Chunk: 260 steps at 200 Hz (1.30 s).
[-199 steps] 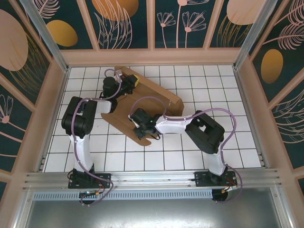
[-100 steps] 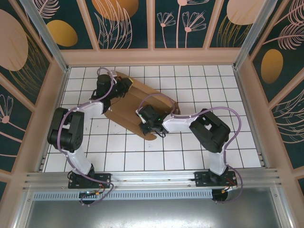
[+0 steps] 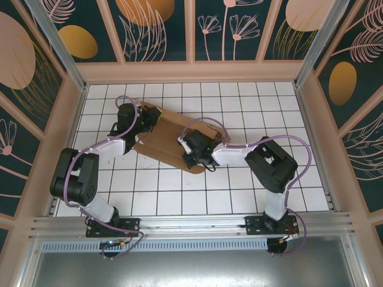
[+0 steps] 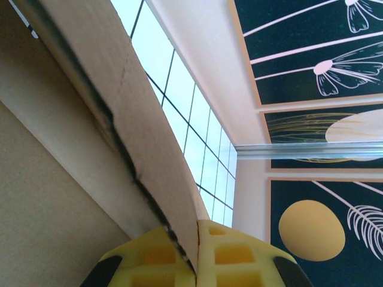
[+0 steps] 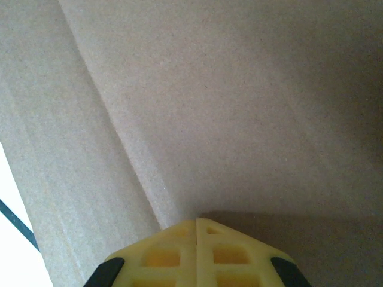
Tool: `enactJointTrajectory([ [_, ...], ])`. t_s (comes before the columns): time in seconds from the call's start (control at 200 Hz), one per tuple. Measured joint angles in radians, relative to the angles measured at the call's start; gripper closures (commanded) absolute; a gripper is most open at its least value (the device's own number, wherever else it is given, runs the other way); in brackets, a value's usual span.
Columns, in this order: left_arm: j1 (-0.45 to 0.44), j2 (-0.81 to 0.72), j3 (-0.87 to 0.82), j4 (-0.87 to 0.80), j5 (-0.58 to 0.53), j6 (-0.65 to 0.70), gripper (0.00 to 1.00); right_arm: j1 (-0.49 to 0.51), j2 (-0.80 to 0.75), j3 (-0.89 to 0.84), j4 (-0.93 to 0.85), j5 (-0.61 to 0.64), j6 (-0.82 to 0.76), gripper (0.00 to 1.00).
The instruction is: Fold the paper box
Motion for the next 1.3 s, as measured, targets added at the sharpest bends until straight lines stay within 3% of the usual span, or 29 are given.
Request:
enactJointTrajectory([
  [0.385, -0.002, 0.075, 0.132, -0.037, -0.132, -0.045, 1.0, -0.001, -0.194, -0.04, -0.037, -0.055, 0.053, 0.99],
  [0.666, -0.008, 0.142, 0.186, -0.033, -0.186, -0.101, 1.0, 0.041, 0.018, 0.172, -0.074, -0.101, 0.124, 0.98],
  [0.856, -0.008, 0.112, 0.186, -0.087, -0.239, -0.108, 1.0, 0.063, 0.121, 0.186, -0.087, -0.111, 0.149, 1.0],
  [1.301, -0.018, -0.006, 0.118, -0.186, -0.312, -0.066, 1.0, 0.0, -0.031, -0.053, 0.004, -0.165, 0.164, 1.0],
])
